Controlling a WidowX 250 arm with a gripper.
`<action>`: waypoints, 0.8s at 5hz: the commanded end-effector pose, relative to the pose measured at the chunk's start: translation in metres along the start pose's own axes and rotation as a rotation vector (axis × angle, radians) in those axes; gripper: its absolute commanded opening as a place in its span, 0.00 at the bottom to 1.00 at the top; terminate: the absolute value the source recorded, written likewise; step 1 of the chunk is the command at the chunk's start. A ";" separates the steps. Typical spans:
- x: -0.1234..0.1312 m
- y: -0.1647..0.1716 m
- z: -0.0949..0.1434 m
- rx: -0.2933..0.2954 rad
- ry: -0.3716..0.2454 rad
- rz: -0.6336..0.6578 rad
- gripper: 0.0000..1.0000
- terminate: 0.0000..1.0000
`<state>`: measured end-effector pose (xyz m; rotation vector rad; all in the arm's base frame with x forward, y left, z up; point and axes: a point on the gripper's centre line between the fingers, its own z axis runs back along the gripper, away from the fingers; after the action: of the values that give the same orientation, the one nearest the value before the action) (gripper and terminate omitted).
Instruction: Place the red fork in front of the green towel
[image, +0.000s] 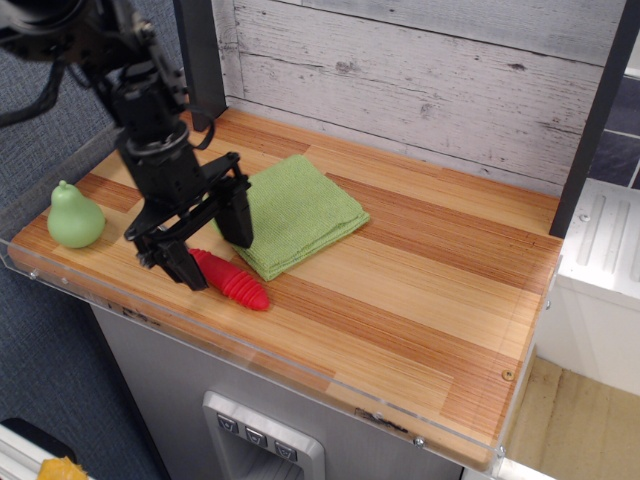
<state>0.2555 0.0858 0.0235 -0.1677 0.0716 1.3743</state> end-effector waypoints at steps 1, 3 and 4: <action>-0.022 -0.005 0.040 -0.043 -0.078 -0.086 1.00 0.00; -0.052 -0.040 0.075 0.138 -0.184 -0.498 1.00 0.00; -0.054 -0.049 0.077 0.167 -0.186 -0.729 1.00 0.00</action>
<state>0.2996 0.0428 0.1039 0.0875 0.0031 0.6332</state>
